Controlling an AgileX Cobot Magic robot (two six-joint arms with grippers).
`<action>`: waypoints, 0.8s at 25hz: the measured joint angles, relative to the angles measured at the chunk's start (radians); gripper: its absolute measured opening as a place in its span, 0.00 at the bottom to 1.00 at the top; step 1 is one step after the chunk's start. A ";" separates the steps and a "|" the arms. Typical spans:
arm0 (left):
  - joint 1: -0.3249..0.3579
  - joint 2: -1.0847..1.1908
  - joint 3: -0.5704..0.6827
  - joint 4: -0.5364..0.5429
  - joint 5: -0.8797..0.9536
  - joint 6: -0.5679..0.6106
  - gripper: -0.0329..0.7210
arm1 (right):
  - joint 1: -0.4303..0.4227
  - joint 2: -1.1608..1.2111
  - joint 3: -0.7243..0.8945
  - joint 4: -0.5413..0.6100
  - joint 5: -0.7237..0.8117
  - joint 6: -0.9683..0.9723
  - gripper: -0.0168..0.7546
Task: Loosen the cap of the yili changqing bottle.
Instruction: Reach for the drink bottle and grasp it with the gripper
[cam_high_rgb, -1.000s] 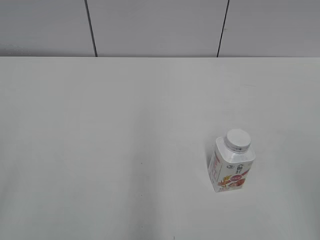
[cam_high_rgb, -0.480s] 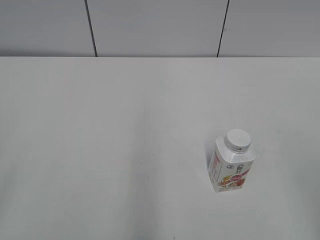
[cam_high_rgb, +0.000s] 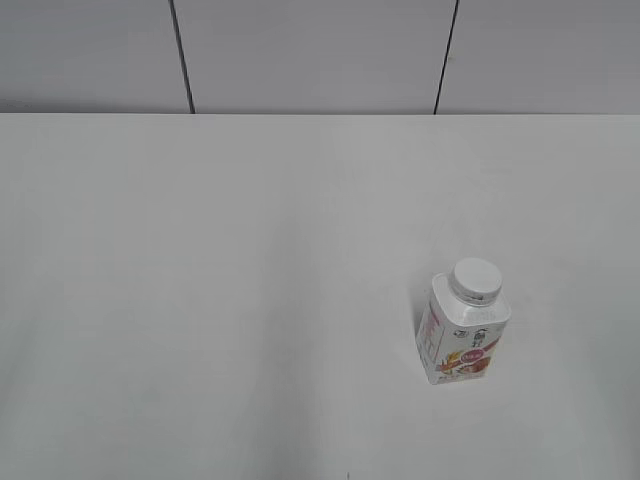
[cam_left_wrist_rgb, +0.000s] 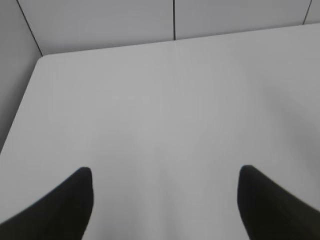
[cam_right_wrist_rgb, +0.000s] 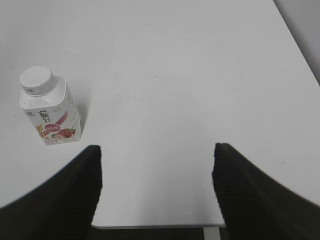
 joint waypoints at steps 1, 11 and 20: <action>0.000 0.003 -0.001 0.000 -0.023 0.000 0.77 | 0.000 0.000 0.000 0.000 0.000 0.000 0.73; 0.000 0.179 -0.003 -0.003 -0.462 0.000 0.77 | 0.000 0.000 0.000 0.000 0.000 0.000 0.73; -0.007 0.394 0.071 -0.007 -0.819 0.001 0.77 | 0.000 0.000 0.000 0.000 0.000 0.000 0.73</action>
